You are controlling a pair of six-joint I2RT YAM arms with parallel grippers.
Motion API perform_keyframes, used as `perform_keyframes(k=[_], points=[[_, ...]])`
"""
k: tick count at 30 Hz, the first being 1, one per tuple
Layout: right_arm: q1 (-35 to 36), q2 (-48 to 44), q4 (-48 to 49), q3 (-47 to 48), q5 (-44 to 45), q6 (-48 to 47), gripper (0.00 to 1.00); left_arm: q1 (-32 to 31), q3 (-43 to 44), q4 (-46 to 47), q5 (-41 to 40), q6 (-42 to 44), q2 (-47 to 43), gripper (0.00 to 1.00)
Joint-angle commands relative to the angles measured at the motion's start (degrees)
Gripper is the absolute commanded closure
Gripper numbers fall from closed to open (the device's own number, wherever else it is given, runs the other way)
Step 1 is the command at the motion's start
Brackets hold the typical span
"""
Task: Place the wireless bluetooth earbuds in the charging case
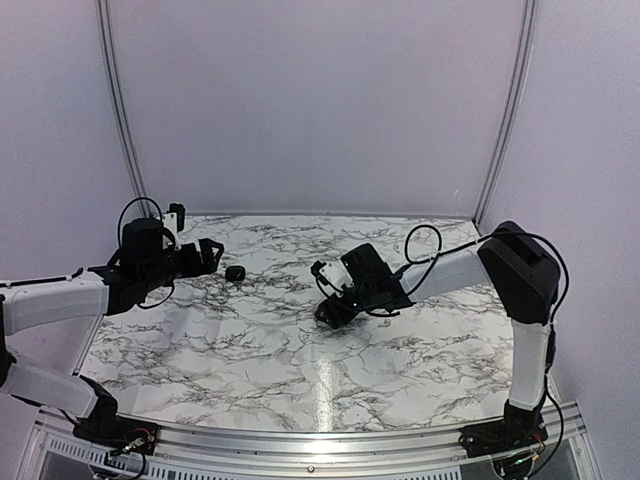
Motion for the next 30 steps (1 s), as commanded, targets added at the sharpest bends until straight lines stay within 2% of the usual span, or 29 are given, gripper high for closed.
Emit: perform_keyframes(k=[1, 5, 10, 19, 25, 30], points=[[-0.12, 0.93, -3.09, -0.87, 1.9, -1.58, 0.33, -0.11, -1.51, 5.4, 2.34, 1.85, -2.76, 0.01], [-0.11, 1.26, -2.86, -0.43, 2.91, -3.01, 0.42, -0.1, -2.05, 5.81, 2.37, 2.65, -3.97, 0.01], [0.06, -0.57, -2.52, -1.38, 1.9, -5.38, 0.48, -0.1, -2.52, 5.86, 3.24, 2.37, -4.73, 0.01], [4.53, -10.47, 0.31, -5.35, 2.1, -10.76, 0.53, -0.13, -4.48, 5.46, 14.12, -1.43, -6.01, 0.01], [8.89, -18.92, 1.65, -7.92, 4.63, -14.47, 0.53, -0.55, -6.39, 5.48, 25.62, -3.45, -5.8, 0.01], [13.21, -26.0, 2.74, -9.49, 10.26, -18.4, 0.53, -4.92, -6.32, 5.81, 30.4, -4.96, -4.86, 0.01]])
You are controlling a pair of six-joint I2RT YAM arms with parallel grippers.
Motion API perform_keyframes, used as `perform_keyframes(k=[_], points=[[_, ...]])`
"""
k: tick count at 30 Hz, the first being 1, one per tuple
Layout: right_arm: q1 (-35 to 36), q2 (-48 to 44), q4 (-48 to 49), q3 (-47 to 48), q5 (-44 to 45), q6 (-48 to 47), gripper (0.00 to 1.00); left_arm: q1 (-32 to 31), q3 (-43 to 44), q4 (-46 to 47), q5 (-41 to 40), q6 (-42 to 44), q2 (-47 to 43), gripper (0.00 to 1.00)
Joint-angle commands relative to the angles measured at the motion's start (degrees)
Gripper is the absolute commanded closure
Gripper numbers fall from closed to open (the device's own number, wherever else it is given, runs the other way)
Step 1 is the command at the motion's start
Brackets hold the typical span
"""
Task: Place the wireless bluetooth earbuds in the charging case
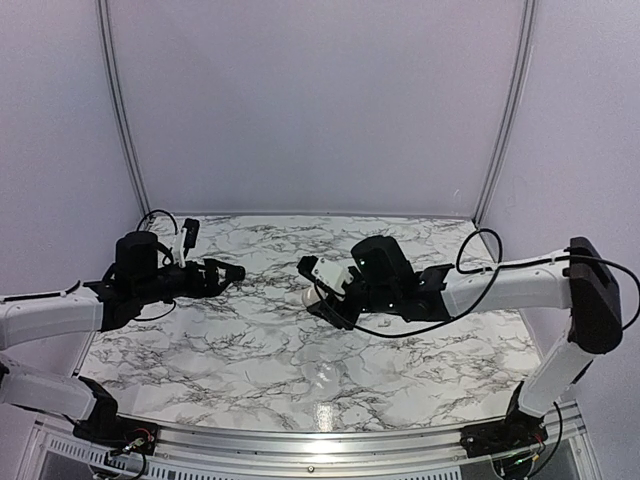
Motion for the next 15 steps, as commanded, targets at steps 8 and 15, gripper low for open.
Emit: perform_keyframes(k=[8, 15], points=[[10.76, -8.99, 1.94, -0.67, 16.05, -10.61, 0.54, -11.12, 3.71, 3.02, 12.99, -3.46, 3.1, 0.01], [15.02, -9.86, 0.31, 0.39, 20.97, -14.67, 0.54, -13.88, 6.69, 3.51, 18.91, -4.08, 5.12, 0.12]])
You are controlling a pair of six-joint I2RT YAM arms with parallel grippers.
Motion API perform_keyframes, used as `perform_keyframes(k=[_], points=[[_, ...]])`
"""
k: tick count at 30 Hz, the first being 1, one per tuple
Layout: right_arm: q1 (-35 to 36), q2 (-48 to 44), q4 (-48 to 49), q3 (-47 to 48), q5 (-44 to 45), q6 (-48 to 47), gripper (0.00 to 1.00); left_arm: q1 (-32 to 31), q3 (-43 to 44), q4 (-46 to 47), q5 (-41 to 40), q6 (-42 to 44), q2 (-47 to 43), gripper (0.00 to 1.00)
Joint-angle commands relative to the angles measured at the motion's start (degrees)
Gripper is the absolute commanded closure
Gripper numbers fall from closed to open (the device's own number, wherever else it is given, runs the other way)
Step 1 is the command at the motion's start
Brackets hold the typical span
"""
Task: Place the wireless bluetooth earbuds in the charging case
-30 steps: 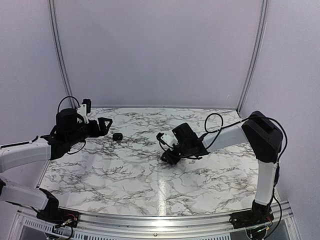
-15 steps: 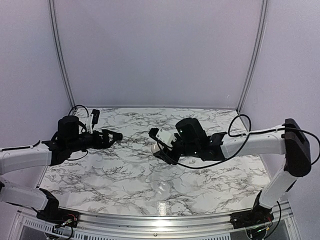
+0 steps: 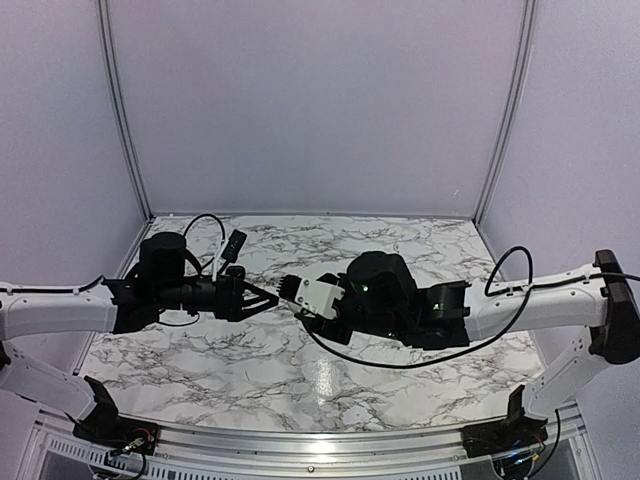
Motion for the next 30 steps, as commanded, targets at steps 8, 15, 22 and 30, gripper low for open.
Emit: perform_keyframes(k=[8, 15, 22, 30], points=[[4.54, -1.44, -2.3, 2.73, 7.71, -6.3, 0.54, -2.83, 4.68, 2.66, 8.76, -1.43, 4.0, 0.32], [4.78, -1.91, -2.55, 3.59, 6.75, -5.95, 0.55, -4.18, 5.6, 2.86, 8.5, -0.57, 5.29, 0.48], [4.96, -1.48, -2.32, 3.78, 6.77, -5.82, 0.55, -5.68, 6.57, 3.7, 8.11, -0.81, 7.18, 0.6], [5.31, -1.38, -2.23, 3.87, 6.78, -5.79, 0.55, -6.6, 6.86, 5.83, 8.3, -2.42, 9.14, 0.68]])
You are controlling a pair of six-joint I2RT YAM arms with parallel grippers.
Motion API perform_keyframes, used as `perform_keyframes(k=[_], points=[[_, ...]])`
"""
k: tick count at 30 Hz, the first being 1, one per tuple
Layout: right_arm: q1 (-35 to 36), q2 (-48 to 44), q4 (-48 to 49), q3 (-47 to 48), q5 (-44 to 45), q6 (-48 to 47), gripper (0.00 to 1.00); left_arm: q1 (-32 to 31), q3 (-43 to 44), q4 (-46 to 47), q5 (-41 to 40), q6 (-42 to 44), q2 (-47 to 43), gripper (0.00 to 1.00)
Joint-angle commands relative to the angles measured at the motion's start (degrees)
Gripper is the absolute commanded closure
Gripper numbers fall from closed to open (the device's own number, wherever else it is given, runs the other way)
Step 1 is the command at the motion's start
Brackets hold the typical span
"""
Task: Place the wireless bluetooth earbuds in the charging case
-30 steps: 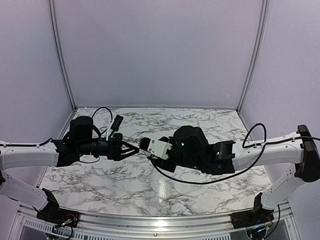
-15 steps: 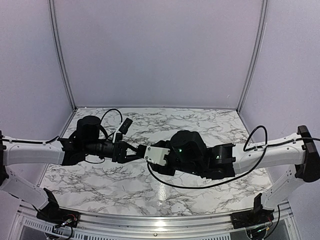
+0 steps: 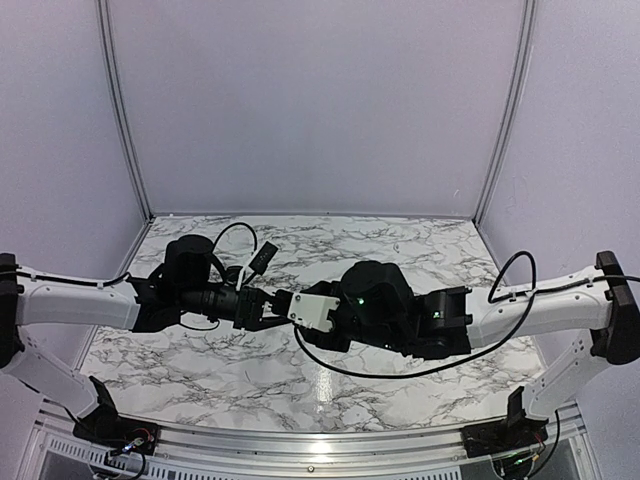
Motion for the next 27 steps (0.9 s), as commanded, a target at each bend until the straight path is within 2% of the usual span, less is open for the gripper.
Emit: perform_keyframes(k=[1, 8, 20, 21, 23, 24, 27], points=[[0.72, -1.16, 0.19, 2.83, 0.51, -0.25, 0.55, -0.44, 1.67, 3.76, 0.53, -1.5, 1.02, 0.69], [0.72, -0.98, 0.14, 3.01, 0.02, -0.12, 0.55, -0.65, 1.35, 7.09, 0.76, -3.58, 2.31, 0.71], [0.72, -1.33, 0.71, 2.32, 1.19, 0.15, 0.55, -0.77, 1.02, 8.03, 0.24, -3.24, 2.55, 0.89], [0.72, -1.4, 0.72, 2.3, 1.19, 0.15, 0.54, -0.77, 1.0, 8.22, 0.17, -3.11, 2.54, 0.91], [0.72, -1.62, 0.72, 2.3, 0.9, 0.56, 0.4, -0.82, 0.73, 8.38, -0.23, -2.54, 2.11, 0.95], [0.72, -2.1, 0.79, 2.22, 0.58, 1.24, 0.36, -0.78, 0.48, 8.44, -0.5, -1.71, 1.69, 0.97], [0.32, -4.62, 1.85, 0.98, -3.03, 3.09, 0.32, -0.79, -1.05, 8.47, -2.08, 1.53, -0.62, 0.99]])
